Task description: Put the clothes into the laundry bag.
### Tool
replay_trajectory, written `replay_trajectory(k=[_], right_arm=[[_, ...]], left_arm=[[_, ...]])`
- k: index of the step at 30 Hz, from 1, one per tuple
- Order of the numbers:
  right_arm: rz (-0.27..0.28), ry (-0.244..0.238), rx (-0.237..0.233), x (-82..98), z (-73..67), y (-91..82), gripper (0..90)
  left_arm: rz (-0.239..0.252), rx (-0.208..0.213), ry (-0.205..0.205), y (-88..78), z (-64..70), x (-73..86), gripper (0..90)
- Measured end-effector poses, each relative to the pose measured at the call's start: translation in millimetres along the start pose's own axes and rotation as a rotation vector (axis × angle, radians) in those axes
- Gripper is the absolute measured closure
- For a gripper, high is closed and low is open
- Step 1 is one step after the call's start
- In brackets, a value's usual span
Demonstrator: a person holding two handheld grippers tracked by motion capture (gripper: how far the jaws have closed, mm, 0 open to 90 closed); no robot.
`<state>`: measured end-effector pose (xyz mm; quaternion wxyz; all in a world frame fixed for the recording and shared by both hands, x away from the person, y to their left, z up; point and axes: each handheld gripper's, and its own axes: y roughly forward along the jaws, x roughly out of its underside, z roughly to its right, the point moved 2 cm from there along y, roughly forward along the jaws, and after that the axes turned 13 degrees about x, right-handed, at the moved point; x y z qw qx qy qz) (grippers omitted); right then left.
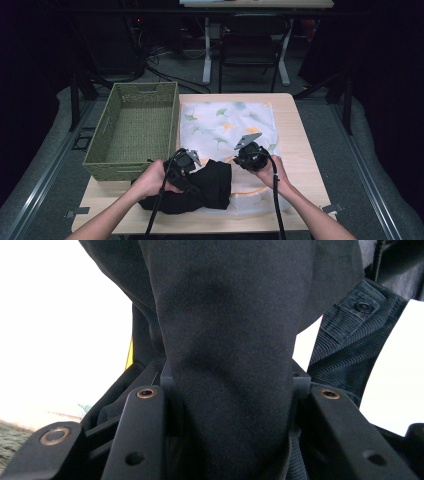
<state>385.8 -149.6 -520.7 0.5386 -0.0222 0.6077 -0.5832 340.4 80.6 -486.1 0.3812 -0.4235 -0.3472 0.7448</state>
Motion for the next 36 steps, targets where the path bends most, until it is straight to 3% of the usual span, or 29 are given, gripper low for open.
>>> replay_trajectory(k=[2,5,13,17,22,24,25,26,30,36], right_arm=[[0.000,0.009,0.004,-0.4,0.5,0.2,88.6],[0.007,0.012,0.008,-1.3,1.0,-0.4,88.6],[0.032,0.019,0.009,-3.9,1.4,-4.7,88.6],[0.048,0.038,0.011,-5.3,2.5,-7.3,88.6],[0.073,0.048,0.008,-7.5,0.8,-12.9,88.6],[0.076,0.044,0.001,-8.4,-0.2,-14.7,88.6],[0.070,0.035,-0.014,-9.0,-1.7,-15.0,88.6],[0.070,0.035,-0.014,-9.0,-1.7,-15.0,88.6],[0.066,0.034,-0.017,-9.4,-2.8,-15.1,88.6],[0.066,0.031,-0.019,-11.5,-4.0,-13.3,88.6]], left_arm=[[0.012,-0.004,0.004,-1.9,1.7,-1.8,60.5],[-0.015,0.005,0.016,0.2,2.3,-3.7,60.5],[-0.064,0.019,-0.022,24.2,-12.7,-3.2,60.5],[-0.090,0.013,-0.022,32.6,-16.9,-3.4,60.5],[-0.112,-0.001,-0.036,45.4,-19.1,-3.8,60.5],[-0.132,-0.029,-0.041,51.8,-20.9,-3.7,60.5],[-0.126,-0.054,-0.035,55.8,-21.8,-3.0,60.5],[-0.115,-0.051,-0.043,56.3,-21.5,-3.0,60.5],[-0.072,-0.048,-0.038,46.9,-18.9,-2.2,61.1],[-0.006,-0.075,0.023,17.7,-1.9,-13.6,61.0]])
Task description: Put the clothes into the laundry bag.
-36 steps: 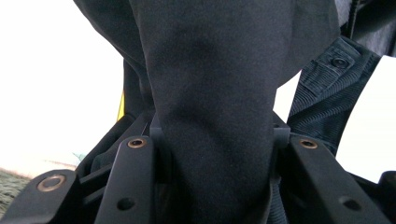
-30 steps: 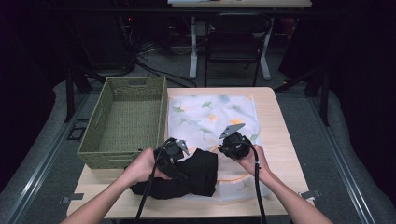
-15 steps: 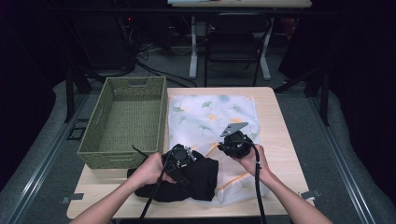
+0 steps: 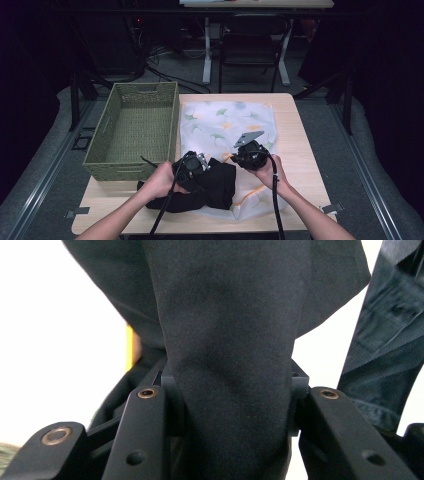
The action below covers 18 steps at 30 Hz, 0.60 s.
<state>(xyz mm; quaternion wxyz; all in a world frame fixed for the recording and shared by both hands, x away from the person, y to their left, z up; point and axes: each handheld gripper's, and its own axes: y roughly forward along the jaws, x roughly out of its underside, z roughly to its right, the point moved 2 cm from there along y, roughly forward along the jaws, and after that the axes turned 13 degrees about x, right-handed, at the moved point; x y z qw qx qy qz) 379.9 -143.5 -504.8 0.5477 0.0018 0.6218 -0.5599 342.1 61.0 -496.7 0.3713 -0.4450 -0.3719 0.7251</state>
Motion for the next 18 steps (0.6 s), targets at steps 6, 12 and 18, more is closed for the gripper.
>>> replay_trajectory(k=[6,12,18], right_arm=[[0.003,0.021,-0.001,-0.5,0.7,0.3,88.6],[0.006,0.030,-0.004,0.1,2.2,0.9,88.6],[0.029,0.034,0.004,-2.0,2.7,-3.9,88.6]], left_arm=[[-0.040,0.043,0.037,13.9,2.3,-5.1,60.9],[-0.050,0.071,0.061,24.0,-4.1,-7.3,60.8],[-0.059,0.081,-0.005,31.3,-12.6,-6.6,60.6]])
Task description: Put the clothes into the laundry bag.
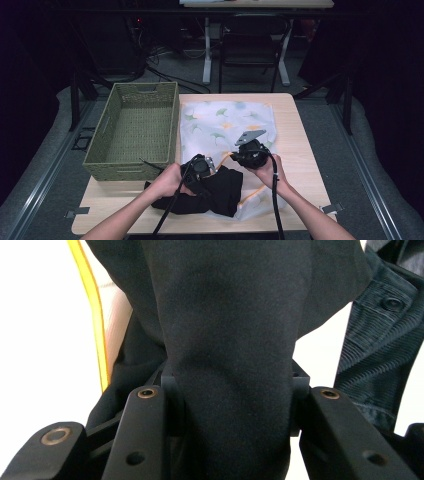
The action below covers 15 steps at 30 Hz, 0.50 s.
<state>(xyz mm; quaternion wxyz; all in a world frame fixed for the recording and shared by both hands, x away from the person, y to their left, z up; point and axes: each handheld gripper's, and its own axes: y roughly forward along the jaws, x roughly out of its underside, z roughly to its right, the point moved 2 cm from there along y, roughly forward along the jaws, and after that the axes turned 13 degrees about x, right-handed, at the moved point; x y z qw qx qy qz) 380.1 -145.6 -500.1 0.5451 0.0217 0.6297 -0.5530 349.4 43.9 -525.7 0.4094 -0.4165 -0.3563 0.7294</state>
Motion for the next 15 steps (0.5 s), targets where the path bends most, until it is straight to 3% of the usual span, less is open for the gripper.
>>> replay_trajectory(k=[5,8,11,15], right_arm=[[0.007,0.003,-0.009,-0.2,-0.1,-5.2,88.6],[0.005,-0.005,-0.011,0.1,-1.5,-5.1,88.6],[0.000,-0.015,-0.011,1.2,-3.7,-4.0,88.6],[-0.001,-0.016,-0.015,1.6,-4.8,-4.5,88.6]], left_arm=[[0.077,-0.022,-0.149,0.3,-12.8,3.0,59.6],[0.107,-0.037,-0.194,-0.9,-19.3,5.5,58.9],[0.094,-0.078,-0.174,4.0,-19.9,7.3,52.9],[0.067,-0.152,-0.124,-1.2,-12.3,6.7,33.5]])
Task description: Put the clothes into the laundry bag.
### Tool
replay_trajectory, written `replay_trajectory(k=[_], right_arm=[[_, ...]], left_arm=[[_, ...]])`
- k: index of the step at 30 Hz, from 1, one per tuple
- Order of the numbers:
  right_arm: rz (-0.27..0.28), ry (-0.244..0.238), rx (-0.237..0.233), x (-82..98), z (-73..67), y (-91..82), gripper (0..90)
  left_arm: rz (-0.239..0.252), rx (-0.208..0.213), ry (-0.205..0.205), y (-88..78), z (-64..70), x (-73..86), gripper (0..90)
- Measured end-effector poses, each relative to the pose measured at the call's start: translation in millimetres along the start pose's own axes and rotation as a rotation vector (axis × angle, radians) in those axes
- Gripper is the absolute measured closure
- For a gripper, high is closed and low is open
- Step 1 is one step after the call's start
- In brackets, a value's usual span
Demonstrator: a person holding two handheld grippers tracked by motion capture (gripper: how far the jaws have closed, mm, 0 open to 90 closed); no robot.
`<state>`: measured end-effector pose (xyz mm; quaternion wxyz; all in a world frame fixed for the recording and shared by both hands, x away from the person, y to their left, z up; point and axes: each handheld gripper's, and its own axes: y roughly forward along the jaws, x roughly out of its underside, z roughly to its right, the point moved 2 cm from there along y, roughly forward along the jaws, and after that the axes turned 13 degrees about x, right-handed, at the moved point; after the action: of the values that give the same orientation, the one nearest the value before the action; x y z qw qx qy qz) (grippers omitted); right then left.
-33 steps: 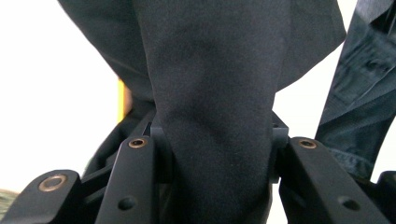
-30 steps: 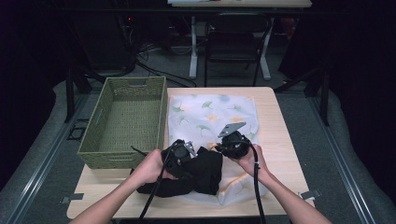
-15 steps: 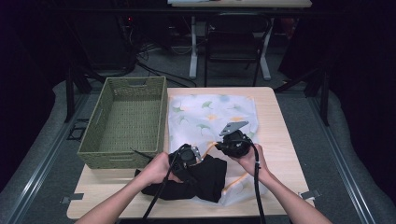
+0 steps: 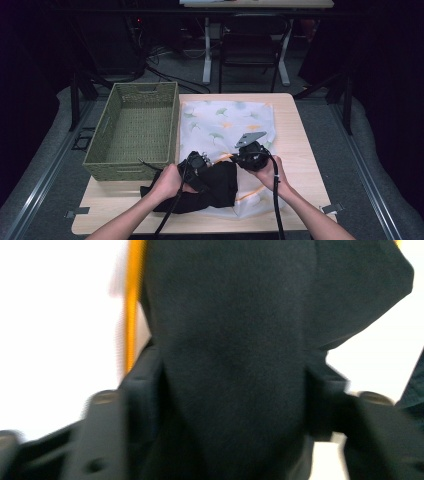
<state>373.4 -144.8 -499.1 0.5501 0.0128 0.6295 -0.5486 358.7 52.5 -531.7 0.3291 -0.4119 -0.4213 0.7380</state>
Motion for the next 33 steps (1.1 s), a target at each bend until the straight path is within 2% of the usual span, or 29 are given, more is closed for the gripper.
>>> replay_trajectory(k=[4,6,10,12,15,16,18,22,24,28,33], right_arm=[[-0.003,0.000,0.000,0.7,0.8,-0.1,88.5],[-0.004,0.000,-0.002,0.8,0.9,0.4,88.6],[-0.003,-0.004,-0.004,0.5,-0.4,0.7,88.5],[-0.007,-0.005,-0.006,0.7,-0.7,1.5,88.5],[-0.014,-0.008,-0.009,1.2,-1.0,2.3,88.5],[-0.013,-0.011,-0.008,1.5,-0.9,2.5,88.5],[-0.016,-0.013,-0.009,1.9,-1.1,2.8,88.5],[-0.019,-0.012,-0.009,2.5,-1.4,2.9,88.5],[-0.019,-0.010,-0.009,2.3,-1.6,2.5,88.5],[-0.016,-0.011,-0.005,1.4,-3.3,0.6,88.5],[-0.005,-0.010,-0.006,-0.3,-3.3,-1.8,88.5]], left_arm=[[0.026,-0.017,0.039,-15.4,8.1,5.1,22.3],[0.030,-0.022,0.049,-19.9,10.6,8.9,20.8],[-0.005,-0.004,0.050,-18.6,13.0,20.3,20.4],[-0.034,-0.006,0.051,-13.3,12.8,26.2,22.8],[-0.040,-0.012,0.043,-5.3,9.9,33.4,29.5],[-0.032,-0.026,0.043,-3.7,8.7,35.9,32.4],[-0.012,-0.019,0.039,-2.1,6.8,38.3,40.3],[0.032,0.015,0.043,-0.5,5.7,44.2,55.5],[0.059,0.046,0.030,-2.7,5.5,46.2,62.5],[0.087,0.035,0.014,-5.0,8.0,46.9,64.3],[0.133,0.018,-0.038,-13.1,11.3,42.5,64.3]])
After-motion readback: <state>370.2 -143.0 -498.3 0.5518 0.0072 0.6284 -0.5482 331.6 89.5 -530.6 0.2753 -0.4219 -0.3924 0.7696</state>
